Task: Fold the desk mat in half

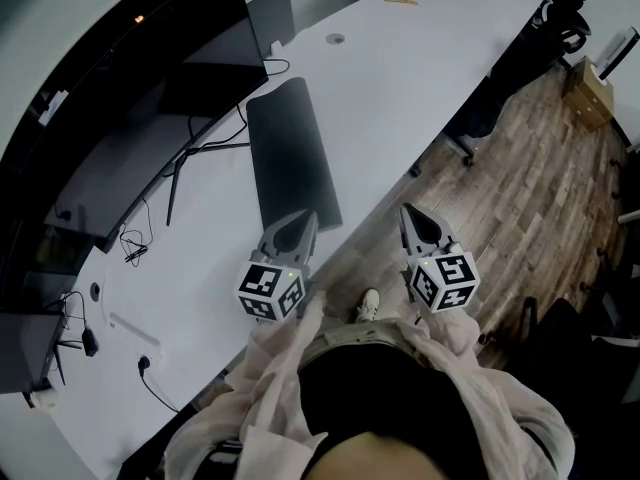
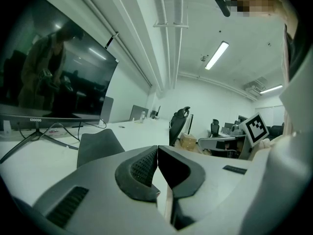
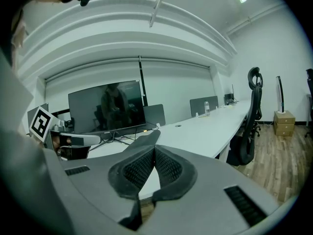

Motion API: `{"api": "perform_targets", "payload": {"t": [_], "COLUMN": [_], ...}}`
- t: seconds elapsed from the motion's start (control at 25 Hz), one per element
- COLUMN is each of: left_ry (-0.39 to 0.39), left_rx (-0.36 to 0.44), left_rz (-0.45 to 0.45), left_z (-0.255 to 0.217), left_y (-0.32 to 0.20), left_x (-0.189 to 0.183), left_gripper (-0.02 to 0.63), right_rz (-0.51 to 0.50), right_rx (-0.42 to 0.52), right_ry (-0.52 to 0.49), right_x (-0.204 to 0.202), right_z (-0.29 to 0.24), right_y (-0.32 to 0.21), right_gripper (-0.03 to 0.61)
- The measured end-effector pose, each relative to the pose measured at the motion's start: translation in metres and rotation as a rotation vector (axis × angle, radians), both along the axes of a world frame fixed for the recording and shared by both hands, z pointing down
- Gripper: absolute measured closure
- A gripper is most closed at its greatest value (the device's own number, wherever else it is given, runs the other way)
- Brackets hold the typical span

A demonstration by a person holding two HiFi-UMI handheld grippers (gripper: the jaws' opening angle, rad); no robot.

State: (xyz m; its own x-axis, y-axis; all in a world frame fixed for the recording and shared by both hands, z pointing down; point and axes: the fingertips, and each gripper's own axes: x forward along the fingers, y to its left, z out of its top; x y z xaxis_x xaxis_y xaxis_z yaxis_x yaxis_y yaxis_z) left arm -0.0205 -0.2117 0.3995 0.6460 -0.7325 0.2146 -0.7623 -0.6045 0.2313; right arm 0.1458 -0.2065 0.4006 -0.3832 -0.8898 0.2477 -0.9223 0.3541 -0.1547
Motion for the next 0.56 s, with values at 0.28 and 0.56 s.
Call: {"api": "perform_targets", "payload": {"t": [0.28,0.56], "left_ry": [0.002,0.004], "left_rx": [-0.004,-0.010], "left_rz": [-0.011,-0.017], "left_z": [0.002,0.005], "left_y": [-0.001,-0.005], "left_x": [-0.005,-0.014], "left_gripper": [0.586,0.586], "right_rz": [-0.010,-0.023], "right_rx": [-0.002,-0.011], "right_ry": [0.005,0.008], "right_x": [-0.006,-0.016], "right_z": [0.001,0.003], "right_y": [-0.003,-0.007], "right_gripper": [0.565,0.565]}}
